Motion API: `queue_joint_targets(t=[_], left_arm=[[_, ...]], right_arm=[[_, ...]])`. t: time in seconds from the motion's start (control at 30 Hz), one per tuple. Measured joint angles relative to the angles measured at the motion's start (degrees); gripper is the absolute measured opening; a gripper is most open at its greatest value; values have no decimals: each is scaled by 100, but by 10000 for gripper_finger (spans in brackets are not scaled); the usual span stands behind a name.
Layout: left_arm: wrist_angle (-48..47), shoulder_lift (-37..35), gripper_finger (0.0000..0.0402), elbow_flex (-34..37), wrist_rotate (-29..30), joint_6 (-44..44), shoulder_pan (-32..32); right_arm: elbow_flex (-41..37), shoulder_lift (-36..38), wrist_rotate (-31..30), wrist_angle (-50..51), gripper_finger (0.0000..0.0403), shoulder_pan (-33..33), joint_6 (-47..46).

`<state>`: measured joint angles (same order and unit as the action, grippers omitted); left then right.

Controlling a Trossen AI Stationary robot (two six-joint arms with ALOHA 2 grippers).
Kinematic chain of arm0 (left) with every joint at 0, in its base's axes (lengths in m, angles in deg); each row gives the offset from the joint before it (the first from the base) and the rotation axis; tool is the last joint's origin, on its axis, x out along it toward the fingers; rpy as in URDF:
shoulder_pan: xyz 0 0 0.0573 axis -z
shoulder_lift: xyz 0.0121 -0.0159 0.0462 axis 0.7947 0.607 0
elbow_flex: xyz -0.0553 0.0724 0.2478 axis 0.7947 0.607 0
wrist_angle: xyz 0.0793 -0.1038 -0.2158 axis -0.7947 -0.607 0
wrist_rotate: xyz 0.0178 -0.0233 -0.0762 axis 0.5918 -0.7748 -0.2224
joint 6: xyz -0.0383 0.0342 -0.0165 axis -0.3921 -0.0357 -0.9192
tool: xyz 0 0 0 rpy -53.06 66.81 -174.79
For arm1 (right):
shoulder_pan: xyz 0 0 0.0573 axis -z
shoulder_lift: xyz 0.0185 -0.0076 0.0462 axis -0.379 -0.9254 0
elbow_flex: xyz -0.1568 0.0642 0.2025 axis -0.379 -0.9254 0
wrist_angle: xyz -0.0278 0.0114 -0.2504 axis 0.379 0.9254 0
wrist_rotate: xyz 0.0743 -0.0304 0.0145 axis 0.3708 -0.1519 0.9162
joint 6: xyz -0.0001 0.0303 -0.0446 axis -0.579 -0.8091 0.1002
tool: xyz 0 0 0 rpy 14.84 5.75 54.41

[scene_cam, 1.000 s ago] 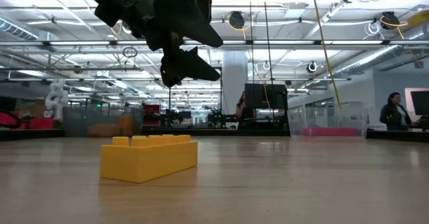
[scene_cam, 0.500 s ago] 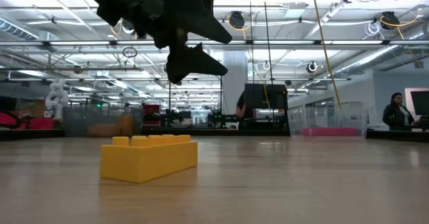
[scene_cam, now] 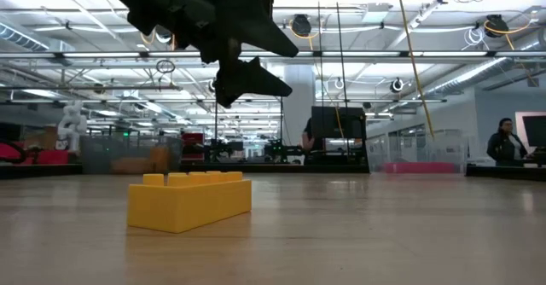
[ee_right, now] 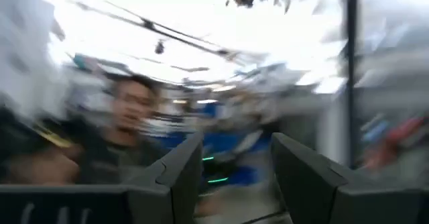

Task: Sort & place blocks by color
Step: Put the red gamepiece into the transparent bin

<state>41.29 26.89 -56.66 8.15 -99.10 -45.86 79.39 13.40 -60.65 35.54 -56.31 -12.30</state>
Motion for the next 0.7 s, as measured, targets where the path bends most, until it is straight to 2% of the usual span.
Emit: queue_joint_targets(t=[0.07,0.13,0.2,0.27,0.4,0.47,0.53,0.63,0.7], left_arm=[[0,0,255,0,76,3,0],[0,0,255,0,154,1,0],[0,0,255,0,167,35,0],[0,0,255,0,172,120,2],[-226,-125,255,0,91,111,95],[-418,-266,255,0,87,53,154],[-480,-431,255,0,87,-21,260],[-629,-794,255,0,147,-57,534],[-934,-1111,255,0,377,-66,778]], right_arm=[[0,-96,-573,-68,171,-2,1060],[2,-252,-1446,-80,171,33,1821],[2,-506,-2305,-60,171,137,2170],[2,-848,-2843,-2,171,277,2164],[132,-1566,-3007,296,171,510,1629],[358,-1899,-3019,475,171,595,1504],[682,-2223,-3286,802,171,708,1495],[1412,-2572,-3617,1999,171,855,1325],[1925,-2858,-3626,2874,171,888,1130]])
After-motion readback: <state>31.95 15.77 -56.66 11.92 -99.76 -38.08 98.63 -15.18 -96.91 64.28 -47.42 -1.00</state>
